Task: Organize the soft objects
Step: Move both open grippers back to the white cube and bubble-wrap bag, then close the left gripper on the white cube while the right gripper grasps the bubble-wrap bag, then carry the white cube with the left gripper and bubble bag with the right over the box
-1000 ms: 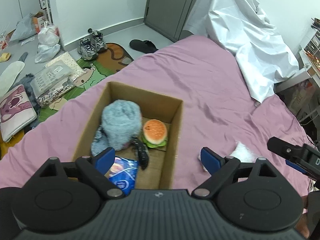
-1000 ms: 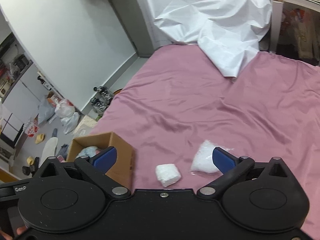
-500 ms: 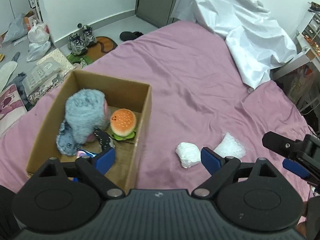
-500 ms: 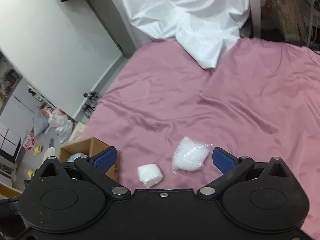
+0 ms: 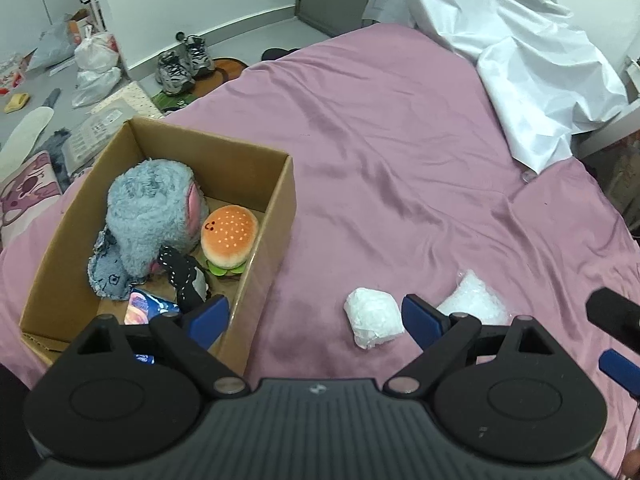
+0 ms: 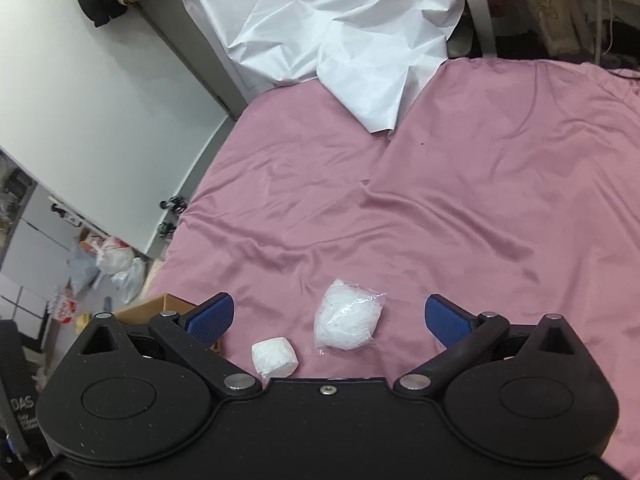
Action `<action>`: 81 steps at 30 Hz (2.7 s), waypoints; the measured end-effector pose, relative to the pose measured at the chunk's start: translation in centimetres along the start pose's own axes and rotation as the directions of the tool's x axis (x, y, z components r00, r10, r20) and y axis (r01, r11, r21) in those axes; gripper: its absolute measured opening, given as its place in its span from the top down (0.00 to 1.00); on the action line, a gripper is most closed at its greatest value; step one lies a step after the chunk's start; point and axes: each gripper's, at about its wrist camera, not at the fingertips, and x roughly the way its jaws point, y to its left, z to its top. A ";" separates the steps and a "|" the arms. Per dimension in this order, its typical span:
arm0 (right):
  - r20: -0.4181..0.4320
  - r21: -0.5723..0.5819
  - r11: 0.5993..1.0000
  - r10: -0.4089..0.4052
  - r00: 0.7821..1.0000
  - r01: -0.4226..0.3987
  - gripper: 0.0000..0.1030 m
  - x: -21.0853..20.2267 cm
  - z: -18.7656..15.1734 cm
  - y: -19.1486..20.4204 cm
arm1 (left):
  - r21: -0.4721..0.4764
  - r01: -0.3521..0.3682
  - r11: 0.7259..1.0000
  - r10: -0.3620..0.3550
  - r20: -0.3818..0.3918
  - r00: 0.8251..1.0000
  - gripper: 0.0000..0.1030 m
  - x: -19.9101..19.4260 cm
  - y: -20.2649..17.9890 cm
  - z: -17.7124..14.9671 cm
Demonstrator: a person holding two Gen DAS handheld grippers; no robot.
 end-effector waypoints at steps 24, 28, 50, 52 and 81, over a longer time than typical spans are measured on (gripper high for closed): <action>-0.083 0.190 0.981 0.054 0.995 -0.038 0.18 3.5 0.0 -3.5 | -0.068 0.113 0.991 -0.119 -0.088 0.989 0.34 4.5 -2.7 -0.2; -0.125 0.187 0.982 0.053 0.991 -0.029 0.30 4.9 -0.3 -3.3 | -0.081 0.121 0.989 -0.129 -0.108 0.986 0.45 5.7 -2.9 -0.1; -0.208 0.167 0.985 0.006 0.978 0.029 0.37 9.7 -0.2 -2.3 | -0.125 0.133 0.983 -0.154 -0.178 0.972 0.62 10.1 -3.5 0.9; -0.213 0.168 0.985 0.009 0.977 0.028 0.39 10.0 -0.1 -2.2 | -0.125 0.132 0.983 -0.154 -0.182 0.971 0.62 10.2 -3.5 1.0; -0.024 0.024 1.000 0.019 1.000 -0.019 0.73 3.7 0.4 0.2 | -0.075 0.137 0.988 -0.141 -0.044 0.989 0.62 2.2 -1.4 0.3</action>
